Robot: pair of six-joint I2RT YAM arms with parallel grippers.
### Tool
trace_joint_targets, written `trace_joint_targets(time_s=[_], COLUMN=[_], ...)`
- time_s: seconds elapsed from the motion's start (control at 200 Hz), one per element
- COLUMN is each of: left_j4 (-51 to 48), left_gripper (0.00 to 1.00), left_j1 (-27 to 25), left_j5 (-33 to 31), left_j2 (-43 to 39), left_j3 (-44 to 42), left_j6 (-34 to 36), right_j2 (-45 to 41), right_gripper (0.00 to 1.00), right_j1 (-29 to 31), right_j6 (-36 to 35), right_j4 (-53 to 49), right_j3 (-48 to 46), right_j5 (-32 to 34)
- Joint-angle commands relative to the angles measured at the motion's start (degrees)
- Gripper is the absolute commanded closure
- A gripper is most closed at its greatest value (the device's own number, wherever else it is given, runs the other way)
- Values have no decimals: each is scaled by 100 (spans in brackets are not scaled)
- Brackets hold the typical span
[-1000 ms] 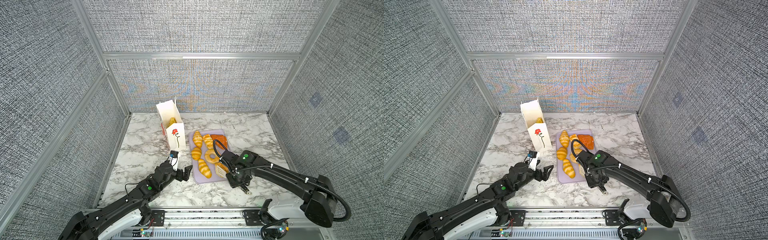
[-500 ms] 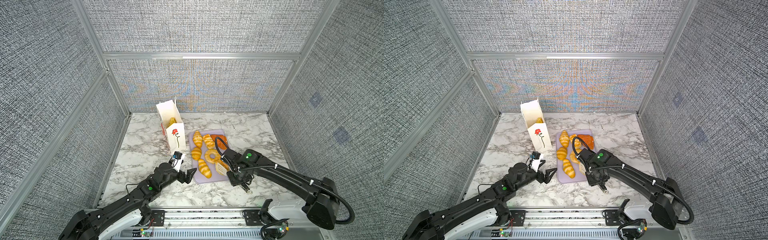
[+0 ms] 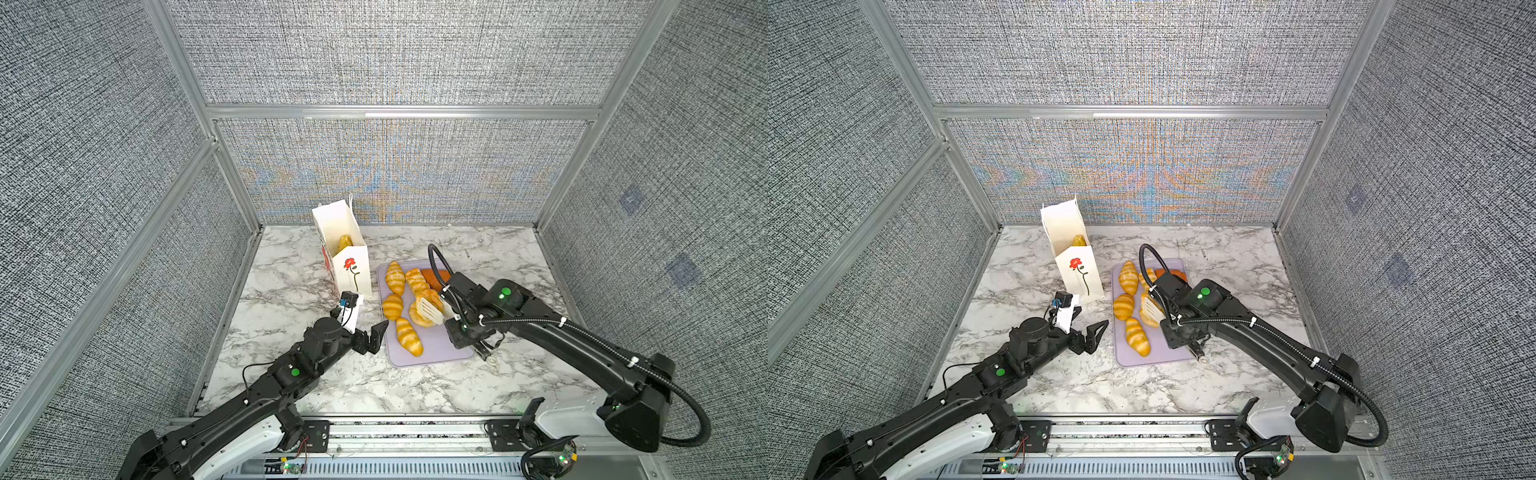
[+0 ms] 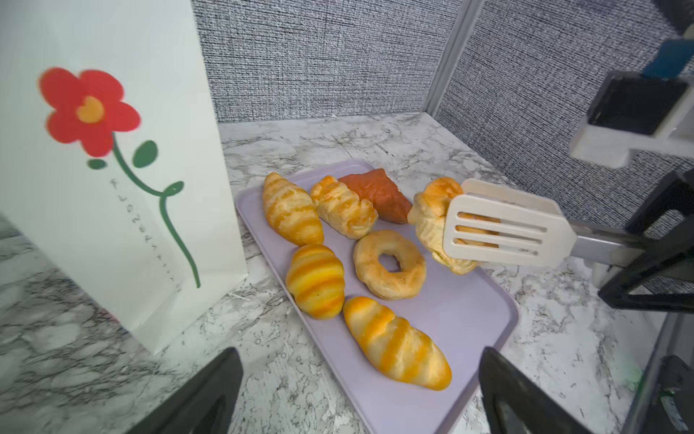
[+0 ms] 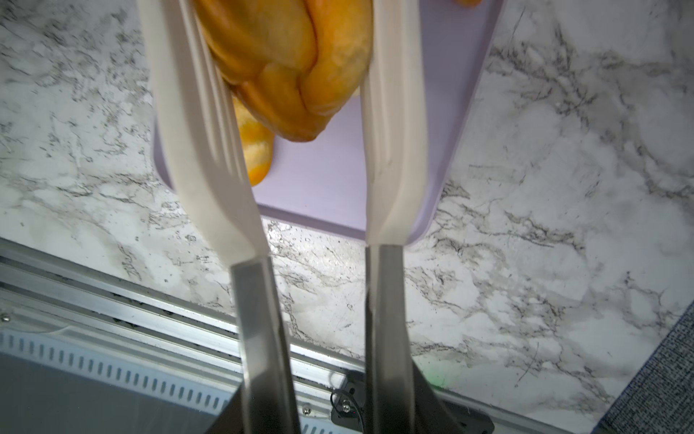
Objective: Place the fake bread into the paper bag
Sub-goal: 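Lift the pastry in the tongs over to the bag opening, right gripper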
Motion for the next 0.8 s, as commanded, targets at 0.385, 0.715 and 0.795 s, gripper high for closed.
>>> trace_joint_targets(time_s=[0.385,0.715,0.795], left_j4=[-986,-1515,-1577], left_gripper=[1,0,1], left_j1=[871,1477,1631], left_j5=[-454,-406,-448], left_j2=[-38,-137,-187], left_j3=[1053,1629,1673], left_j6=[400,710,686], right_j2=[826,1895,2164], right_gripper=[58,58,58], right_j1=[-25,-69,-66], right_j6=[-1218,-1937,-2009], right_j4=[289,494,603], right_j3=[2301,4154,4569], right_j5=[6,-584,-722])
